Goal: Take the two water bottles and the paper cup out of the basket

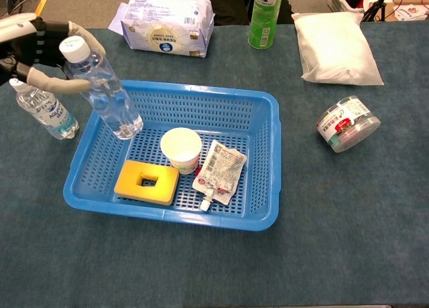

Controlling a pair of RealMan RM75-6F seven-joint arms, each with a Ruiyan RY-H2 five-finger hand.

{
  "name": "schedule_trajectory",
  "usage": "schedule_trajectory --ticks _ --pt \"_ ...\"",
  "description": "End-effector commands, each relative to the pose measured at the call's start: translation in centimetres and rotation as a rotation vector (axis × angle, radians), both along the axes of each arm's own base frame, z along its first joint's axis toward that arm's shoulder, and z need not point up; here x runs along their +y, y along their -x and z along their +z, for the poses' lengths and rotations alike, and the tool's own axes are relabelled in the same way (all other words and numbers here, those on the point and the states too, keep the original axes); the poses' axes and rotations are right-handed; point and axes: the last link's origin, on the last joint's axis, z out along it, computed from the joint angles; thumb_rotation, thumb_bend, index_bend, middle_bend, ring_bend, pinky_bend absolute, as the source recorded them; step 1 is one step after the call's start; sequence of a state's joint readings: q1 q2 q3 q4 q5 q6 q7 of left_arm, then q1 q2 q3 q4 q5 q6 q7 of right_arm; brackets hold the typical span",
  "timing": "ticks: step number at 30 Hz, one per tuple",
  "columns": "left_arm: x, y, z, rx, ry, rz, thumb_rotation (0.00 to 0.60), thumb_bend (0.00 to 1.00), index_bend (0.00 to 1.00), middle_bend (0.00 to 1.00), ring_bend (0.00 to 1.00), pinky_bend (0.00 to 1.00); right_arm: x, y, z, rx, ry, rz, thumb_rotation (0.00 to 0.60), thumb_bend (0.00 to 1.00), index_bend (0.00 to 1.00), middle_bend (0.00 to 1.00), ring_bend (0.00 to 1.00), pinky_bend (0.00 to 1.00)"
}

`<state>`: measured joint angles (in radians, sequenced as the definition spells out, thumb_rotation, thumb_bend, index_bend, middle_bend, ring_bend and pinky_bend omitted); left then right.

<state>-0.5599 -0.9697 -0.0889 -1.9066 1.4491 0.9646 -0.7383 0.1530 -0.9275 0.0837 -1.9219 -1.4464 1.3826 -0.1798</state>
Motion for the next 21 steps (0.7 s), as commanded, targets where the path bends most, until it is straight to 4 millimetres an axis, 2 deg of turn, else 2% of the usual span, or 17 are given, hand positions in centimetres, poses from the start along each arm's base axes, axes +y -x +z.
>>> schedule_trajectory --ticks 1,11,21 --pt "-0.3 0.3 1.7 0.001 -0.038 0.015 0.600 0.23 0.45 0.47 0.41 0.53 0.0 0.0 -0.1 -0.002 -0.005 0.002 0.600 0.12 0.34 0.42 0.35 0.41" --pt "-1.7 2.2 6.1 0.053 -0.132 0.074 0.600 0.23 0.44 0.47 0.41 0.53 0.0 -0.2 -0.1 -0.001 -0.009 0.011 0.600 0.12 0.34 0.42 0.35 0.41" --pt "-4.3 4.1 8.2 0.108 -0.142 0.126 0.600 0.23 0.44 0.47 0.41 0.53 -0.1 -0.4 -0.2 -0.001 -0.016 0.023 0.600 0.12 0.34 0.42 0.35 0.41"
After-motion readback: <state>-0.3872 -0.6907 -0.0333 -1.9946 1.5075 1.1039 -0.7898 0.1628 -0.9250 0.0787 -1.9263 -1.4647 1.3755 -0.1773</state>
